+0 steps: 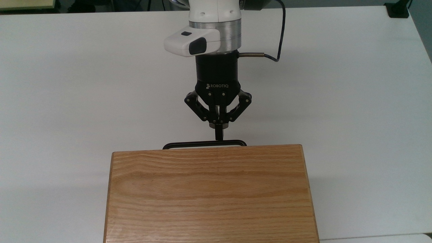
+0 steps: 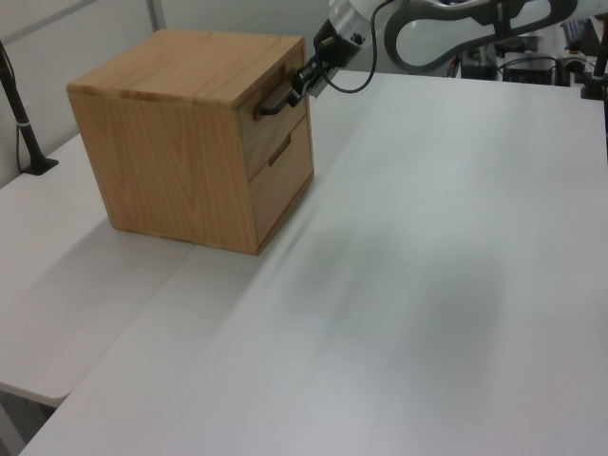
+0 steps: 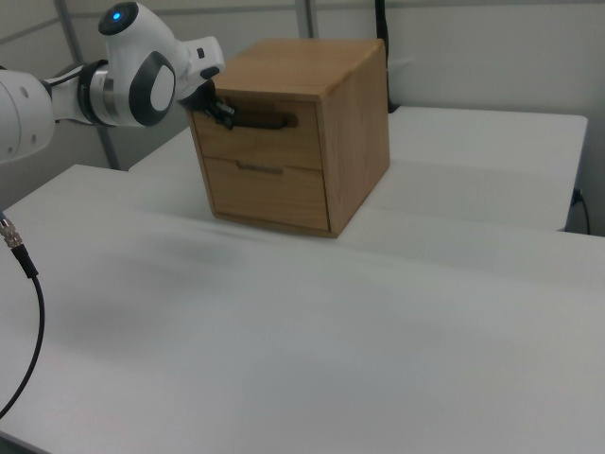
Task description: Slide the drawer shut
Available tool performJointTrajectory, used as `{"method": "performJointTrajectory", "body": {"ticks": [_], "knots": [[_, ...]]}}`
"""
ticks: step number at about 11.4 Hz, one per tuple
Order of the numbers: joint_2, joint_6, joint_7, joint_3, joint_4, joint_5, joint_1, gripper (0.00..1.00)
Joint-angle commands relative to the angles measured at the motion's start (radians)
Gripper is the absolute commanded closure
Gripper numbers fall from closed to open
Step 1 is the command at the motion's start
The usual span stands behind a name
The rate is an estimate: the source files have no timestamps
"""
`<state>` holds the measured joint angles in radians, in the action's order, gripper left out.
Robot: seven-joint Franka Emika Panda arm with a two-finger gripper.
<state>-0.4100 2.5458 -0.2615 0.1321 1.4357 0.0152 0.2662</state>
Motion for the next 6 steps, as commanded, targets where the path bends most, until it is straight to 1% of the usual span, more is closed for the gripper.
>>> {"method": "performJointTrajectory", "body": {"ticks": [1,2,3,4,5,6], "knots": [[0.152,-0.107,-0.007,0.018,0.127,-0.021,-0.027,1.0],[0.199,-0.277,0.04,0.012,0.15,-0.017,-0.039,0.98],[0.238,-0.453,0.12,-0.003,0.152,-0.012,-0.06,0.91],[0.27,-0.61,0.201,-0.028,0.155,-0.012,-0.102,0.87],[0.296,-0.728,0.255,-0.048,0.155,-0.011,-0.139,0.74],[0.31,-0.79,0.272,-0.048,0.158,-0.012,-0.156,0.54]]}}
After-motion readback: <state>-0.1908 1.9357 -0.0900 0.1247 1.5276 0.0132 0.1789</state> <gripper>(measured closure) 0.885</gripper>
